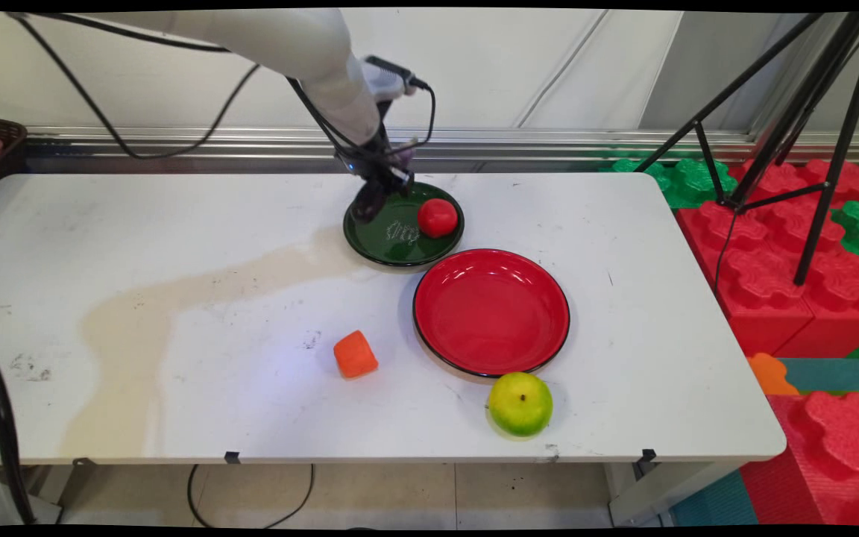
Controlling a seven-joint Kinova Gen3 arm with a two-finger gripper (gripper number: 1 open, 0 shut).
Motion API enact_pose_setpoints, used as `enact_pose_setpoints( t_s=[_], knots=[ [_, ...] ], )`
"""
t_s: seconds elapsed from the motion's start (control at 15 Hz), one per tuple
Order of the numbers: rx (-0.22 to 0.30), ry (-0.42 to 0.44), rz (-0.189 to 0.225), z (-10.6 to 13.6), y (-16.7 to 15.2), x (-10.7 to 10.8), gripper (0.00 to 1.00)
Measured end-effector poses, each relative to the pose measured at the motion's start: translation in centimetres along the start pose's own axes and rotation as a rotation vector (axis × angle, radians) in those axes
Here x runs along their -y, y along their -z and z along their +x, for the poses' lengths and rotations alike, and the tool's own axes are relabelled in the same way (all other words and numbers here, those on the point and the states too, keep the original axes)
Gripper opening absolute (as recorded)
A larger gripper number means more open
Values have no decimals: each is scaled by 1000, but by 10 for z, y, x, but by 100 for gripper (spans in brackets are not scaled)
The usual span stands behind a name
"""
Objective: Place the picked object on the table
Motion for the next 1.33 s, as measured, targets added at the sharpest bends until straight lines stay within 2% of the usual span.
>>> enact_pose_setpoints(
  t_s=[0.27, 0.6, 1.07, 1.33],
  knots=[
    [-40, 10, 14, -6, 33, 13, 0],
    [-54, 27, 43, -35, 70, 38, 0],
    [3, 24, 55, -94, 98, 61, 0],
    [39, 42, 52, -119, 98, 66, 0]
  ],
)
